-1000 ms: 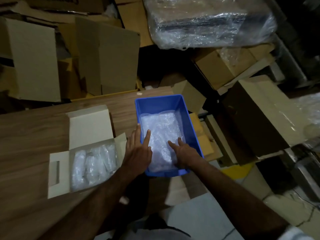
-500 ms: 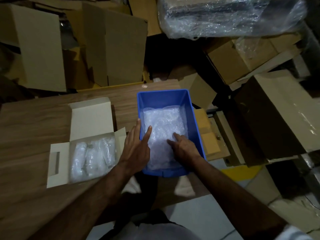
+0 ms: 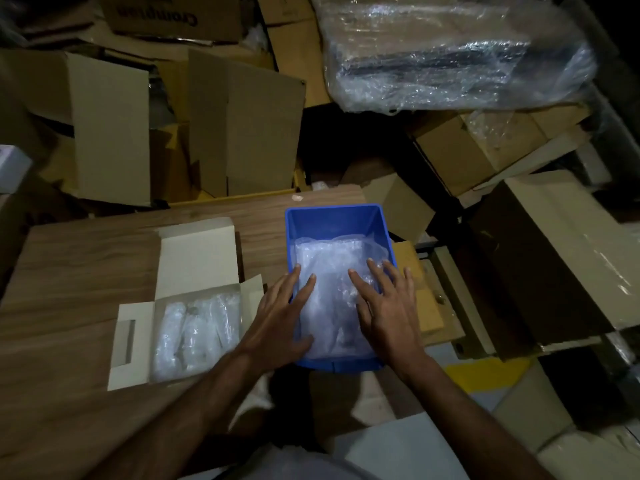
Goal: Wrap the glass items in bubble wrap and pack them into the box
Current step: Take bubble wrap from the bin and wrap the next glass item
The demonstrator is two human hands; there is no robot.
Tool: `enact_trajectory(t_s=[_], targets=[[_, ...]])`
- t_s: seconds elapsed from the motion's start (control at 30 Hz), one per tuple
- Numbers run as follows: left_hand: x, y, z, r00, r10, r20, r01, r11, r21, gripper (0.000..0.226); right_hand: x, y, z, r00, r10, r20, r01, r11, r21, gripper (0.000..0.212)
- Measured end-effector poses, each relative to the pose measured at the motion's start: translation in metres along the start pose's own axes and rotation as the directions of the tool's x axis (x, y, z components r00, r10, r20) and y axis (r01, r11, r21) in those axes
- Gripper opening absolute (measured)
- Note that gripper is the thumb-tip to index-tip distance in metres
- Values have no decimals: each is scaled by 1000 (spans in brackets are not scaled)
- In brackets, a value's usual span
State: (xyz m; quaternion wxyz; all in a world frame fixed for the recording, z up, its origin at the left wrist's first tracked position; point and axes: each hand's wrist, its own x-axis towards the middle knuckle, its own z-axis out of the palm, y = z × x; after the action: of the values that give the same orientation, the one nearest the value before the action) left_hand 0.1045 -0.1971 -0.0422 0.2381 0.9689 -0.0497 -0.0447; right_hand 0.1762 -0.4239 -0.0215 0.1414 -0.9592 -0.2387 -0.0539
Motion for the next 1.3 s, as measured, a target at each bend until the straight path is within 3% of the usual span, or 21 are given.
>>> enact_trajectory(t_s=[0.1,0.17,0.23,0.3,0.33,0.4,0.47,0.57,0.67,0.73,0.8,0.87,0.93,1.0,1.07,1.1,1.13,1.2,1.23,1.3], targets=[[2,8,0,999,-26,40,23,997,72,130,1,-12,-7,997,35,-68,-30,997,67,48],[5,14,5,999,-39,37,33,991,131,129,1,-21,-12,992,42,-119,-27,992,126,47],[6,18,8,997,-7,-76,14,996,87,105,-1,-29,-17,984,29,-173,7,979,206,46],[6,17,1,973,-17,-229,-1,997,-77,80,-2,-33,-22,976,2,-217,56,964,260,46],[5,15,-9,960,-46,-276,1,987,-163,78,-3,-34,-24,972,-22,-236,86,961,261,45],[0,9,-36,952,-27,-304,-56,963,-264,81,-5,-34,-30,955,-107,-277,169,963,210,44],[-8,-2,-64,936,60,-348,-143,965,-220,85,-4,-40,-36,935,-205,-289,250,960,128,42],[-27,-22,-102,906,136,-401,-208,968,-141,74,-2,-63,-46,909,-312,-275,337,940,47,37],[-51,-38,-131,870,182,-458,-253,962,-99,58,4,-91,-57,878,-376,-297,399,917,16,33],[-68,-49,-146,862,196,-468,-278,954,-113,60,12,-110,-61,850,-418,-322,448,894,21,30],[-85,-58,-158,883,190,-430,-295,936,-193,62,21,-128,-62,819,-473,-325,517,854,60,28],[-101,-63,-166,927,90,-363,-247,876,-414,56,29,-143,-62,830,-475,-293,538,820,195,28],[-114,-68,-171,951,-92,-296,-132,745,-654,41,35,-157,-64,897,-391,-205,442,784,437,29],[-117,-68,-172,925,-251,-287,-71,626,-777,23,42,-168,-64,953,-273,-132,287,673,681,32],[-120,-68,-172,881,-399,-255,-25,498,-867,14,48,-190,-61,988,-147,-53,119,489,864,37],[-121,-68,-172,853,-470,-226,15,455,-890,12,51,-199,-57,994,-94,61,-23,363,931,37],[-122,-70,-172,820,-536,-202,56,427,-903,11,55,-204,-52,964,-91,249,-223,231,947,33],[-126,-80,-167,746,-647,-161,127,374,-919,13,55,-205,-40,755,-278,594,-631,-62,773,44],[-129,-86,-165,709,-690,-143,144,340,-929,15,50,-201,-32,654,-358,667,-743,-139,654,59],[-133,-95,-161,633,-767,-99,160,255,-954,12,36,-196,-21,554,-429,713,-818,-125,561,75]])
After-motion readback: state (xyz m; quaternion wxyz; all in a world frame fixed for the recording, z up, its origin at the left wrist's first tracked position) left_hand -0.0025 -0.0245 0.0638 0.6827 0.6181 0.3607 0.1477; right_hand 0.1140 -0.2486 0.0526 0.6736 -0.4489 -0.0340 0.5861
